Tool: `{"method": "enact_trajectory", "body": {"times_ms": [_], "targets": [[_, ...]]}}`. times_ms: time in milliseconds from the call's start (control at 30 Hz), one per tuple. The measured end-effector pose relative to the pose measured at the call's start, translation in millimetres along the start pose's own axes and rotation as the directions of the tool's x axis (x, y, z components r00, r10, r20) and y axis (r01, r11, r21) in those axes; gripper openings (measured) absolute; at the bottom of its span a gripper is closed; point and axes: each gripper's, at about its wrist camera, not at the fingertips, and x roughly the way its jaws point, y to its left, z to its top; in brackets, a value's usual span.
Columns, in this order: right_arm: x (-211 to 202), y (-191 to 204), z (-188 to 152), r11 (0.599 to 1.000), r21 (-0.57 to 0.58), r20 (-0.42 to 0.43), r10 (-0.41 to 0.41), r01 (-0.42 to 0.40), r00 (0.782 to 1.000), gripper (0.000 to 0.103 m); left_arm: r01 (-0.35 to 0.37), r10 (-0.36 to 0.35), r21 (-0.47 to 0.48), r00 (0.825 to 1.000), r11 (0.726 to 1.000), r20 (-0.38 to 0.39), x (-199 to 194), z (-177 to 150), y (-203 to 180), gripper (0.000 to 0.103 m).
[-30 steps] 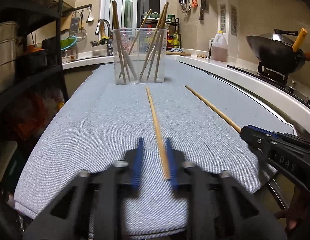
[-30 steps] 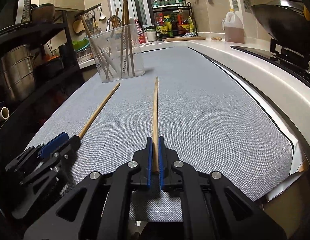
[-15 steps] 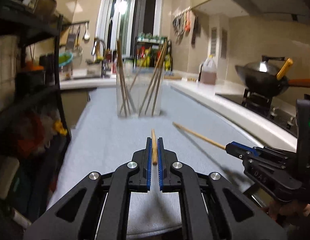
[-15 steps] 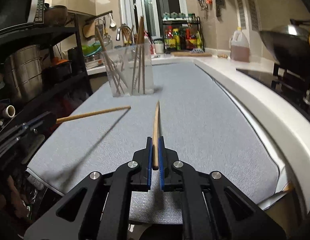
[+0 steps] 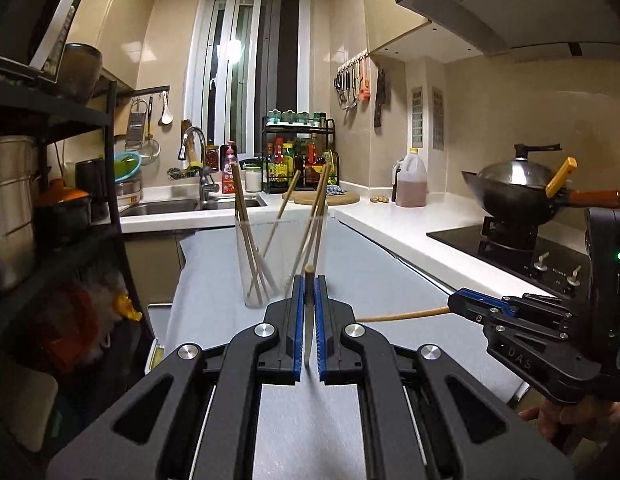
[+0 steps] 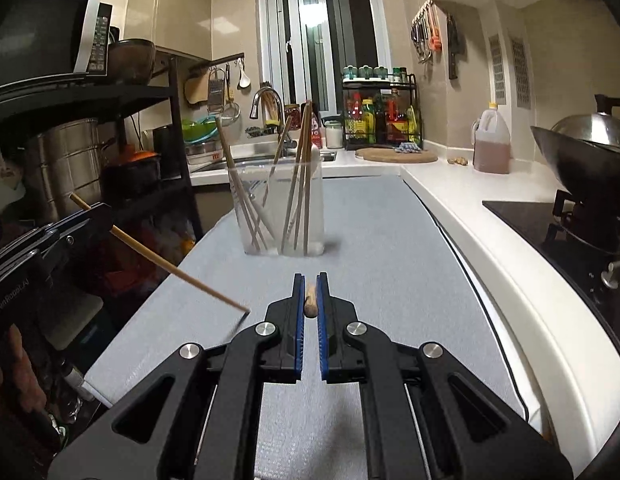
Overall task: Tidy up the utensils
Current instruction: 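Lift the chopstick with the left tool while the right tool carries its chopstick to the container, then lower the chopstick into the container and open the left gripper while the right releases its chopstick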
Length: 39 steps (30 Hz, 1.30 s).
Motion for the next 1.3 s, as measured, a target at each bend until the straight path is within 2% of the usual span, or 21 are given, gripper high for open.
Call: {"method": "enact_trajectory", "body": {"times_ms": [367,533,867,1033,1300], "targets": [[15.6,11.8,71.1,0.998,-0.063,0.054,0.025,-0.021,0.998,0.006,0.022,-0.022,-0.005,0.998,1.000,-0.057,27.9,50.2,22.6,0.005],[26.1,21.9,105.4,0.995,-0.096,0.050,0.042,-0.037,0.998,0.006,0.030,-0.032,-0.024,0.996,0.999,-0.083,38.7,68.3,31.7,0.005],[36.2,30.4,144.2,0.992,-0.107,0.041,0.075,-0.070,0.996,0.006,0.027,-0.027,-0.003,0.995,1.000,-0.098,55.6,103.9,40.5,0.005],[38.6,29.8,174.8,0.992,-0.100,0.062,0.088,-0.082,0.994,0.006,0.044,-0.045,-0.017,0.996,0.999,-0.080,63.2,129.9,49.6,0.005],[47.2,36.4,232.9,0.989,-0.114,0.122,0.109,-0.095,0.987,0.006,0.049,-0.049,-0.009,0.999,0.999,0.018,73.7,191.1,58.5,0.005]]}}
